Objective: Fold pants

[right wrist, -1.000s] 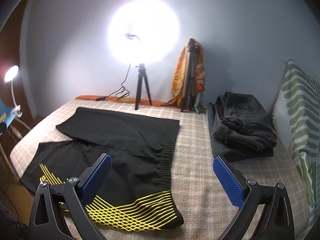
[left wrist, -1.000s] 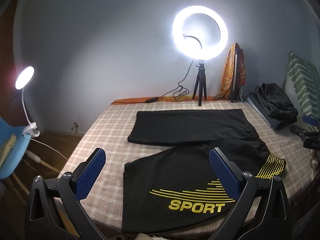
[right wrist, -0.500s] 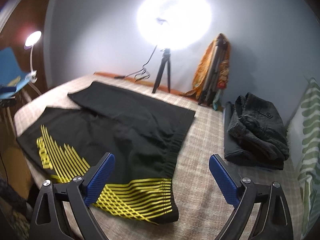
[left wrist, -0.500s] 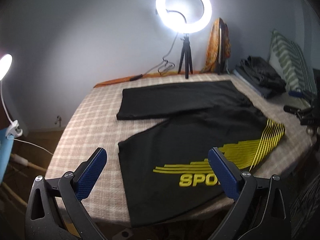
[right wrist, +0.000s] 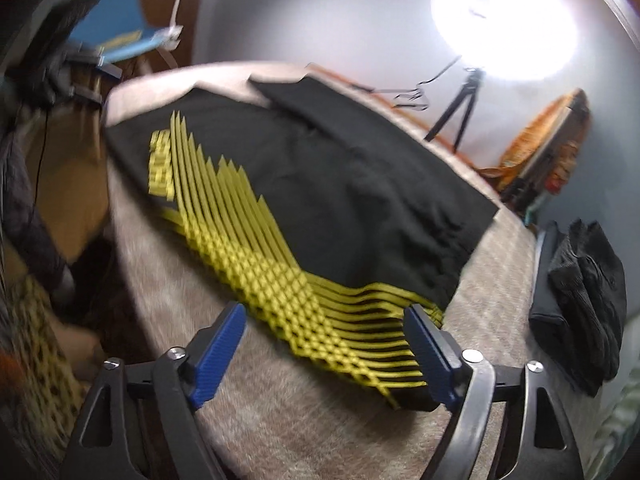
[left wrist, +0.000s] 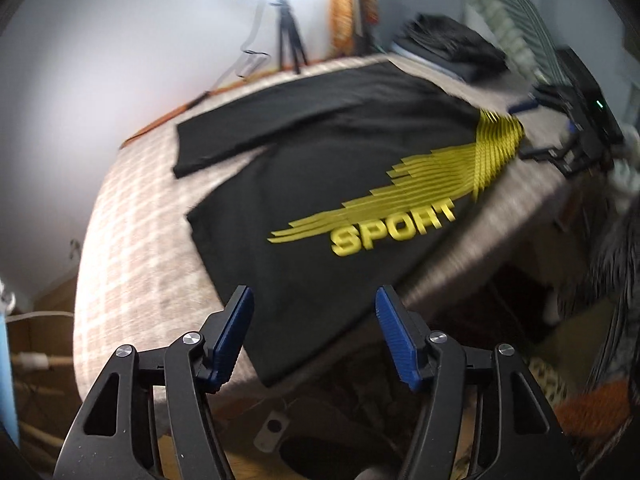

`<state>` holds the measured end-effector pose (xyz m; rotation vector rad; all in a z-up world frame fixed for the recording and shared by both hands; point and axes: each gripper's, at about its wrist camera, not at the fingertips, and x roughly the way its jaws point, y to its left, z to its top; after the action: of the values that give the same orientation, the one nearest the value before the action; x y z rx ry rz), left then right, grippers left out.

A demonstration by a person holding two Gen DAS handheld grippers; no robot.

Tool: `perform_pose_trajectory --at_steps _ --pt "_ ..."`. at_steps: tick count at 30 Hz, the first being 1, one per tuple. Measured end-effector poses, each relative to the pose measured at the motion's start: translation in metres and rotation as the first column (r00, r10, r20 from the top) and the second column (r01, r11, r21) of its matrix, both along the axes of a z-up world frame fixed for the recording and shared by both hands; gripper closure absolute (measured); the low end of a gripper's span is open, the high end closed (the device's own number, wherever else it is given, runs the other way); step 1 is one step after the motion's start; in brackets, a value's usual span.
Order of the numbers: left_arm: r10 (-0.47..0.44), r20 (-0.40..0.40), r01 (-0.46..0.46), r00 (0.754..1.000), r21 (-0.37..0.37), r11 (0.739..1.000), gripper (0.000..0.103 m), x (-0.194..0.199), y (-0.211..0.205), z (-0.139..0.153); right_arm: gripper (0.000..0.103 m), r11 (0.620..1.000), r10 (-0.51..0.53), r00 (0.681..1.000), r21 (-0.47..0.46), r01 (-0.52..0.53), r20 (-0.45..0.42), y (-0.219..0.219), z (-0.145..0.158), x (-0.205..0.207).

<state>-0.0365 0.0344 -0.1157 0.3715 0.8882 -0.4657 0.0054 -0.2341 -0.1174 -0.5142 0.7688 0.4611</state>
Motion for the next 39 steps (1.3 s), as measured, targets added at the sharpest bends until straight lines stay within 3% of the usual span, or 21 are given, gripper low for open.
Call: perform_pose_trajectory --at_steps 6,13,23,28,29,30,32,34,36,39 --pt "-0.083 -0.074 0.089 0.994 0.080 0.993 0.060 -0.001 -0.011 -0.025 0.028 0.999 0.002 0.999 -0.036 -0.003 -0.048 -0.008 -0.015 0.006" --pt "-0.090 -0.066 0.100 0.994 0.180 0.978 0.060 0.003 -0.011 -0.043 0.033 0.998 0.011 0.998 -0.062 -0.014 -0.056 -0.016 -0.023 0.010" --pt "-0.138 -0.078 0.146 0.987 0.104 0.984 0.079 0.009 -0.007 -0.041 0.037 0.995 0.031 0.999 -0.093 -0.033 -0.030 -0.008 -0.025 0.016" --pt "-0.131 -0.066 0.138 0.989 0.104 0.985 0.079 0.015 -0.004 -0.042 0.037 0.995 0.032 0.999 -0.098 -0.035 -0.027 -0.009 -0.025 0.017" --pt "-0.132 -0.062 0.138 0.989 0.101 0.985 0.083 0.017 -0.005 -0.042 0.037 0.994 0.033 0.999 -0.103 -0.036 -0.023 -0.009 -0.025 0.017" --pt "-0.138 -0.064 0.144 0.988 0.092 0.985 0.096 0.018 -0.005 -0.043 0.037 0.994 0.034 0.999 -0.107 -0.036 -0.020 -0.008 -0.025 0.017" --pt "-0.139 -0.062 0.144 0.988 0.074 0.987 0.098 0.021 -0.006 -0.044 0.037 0.993 0.035 0.999 -0.116 -0.036 -0.010 -0.007 -0.025 0.018" --pt "-0.131 -0.057 0.135 0.990 0.059 0.989 0.100 0.024 -0.005 -0.043 0.041 0.991 0.035 0.999 -0.127 -0.035 -0.003 -0.004 -0.025 0.017" --pt "-0.125 -0.058 0.127 0.990 0.031 0.991 0.101 0.026 -0.004 -0.039 0.060 0.991 0.038 0.999 -0.130 -0.040 -0.014 -0.002 -0.025 0.018" --pt "-0.113 -0.027 0.113 0.993 0.002 0.994 0.101 0.028 -0.002 -0.030 0.078 0.991 0.025 0.999 -0.127 -0.030 -0.041 0.001 -0.024 0.023"
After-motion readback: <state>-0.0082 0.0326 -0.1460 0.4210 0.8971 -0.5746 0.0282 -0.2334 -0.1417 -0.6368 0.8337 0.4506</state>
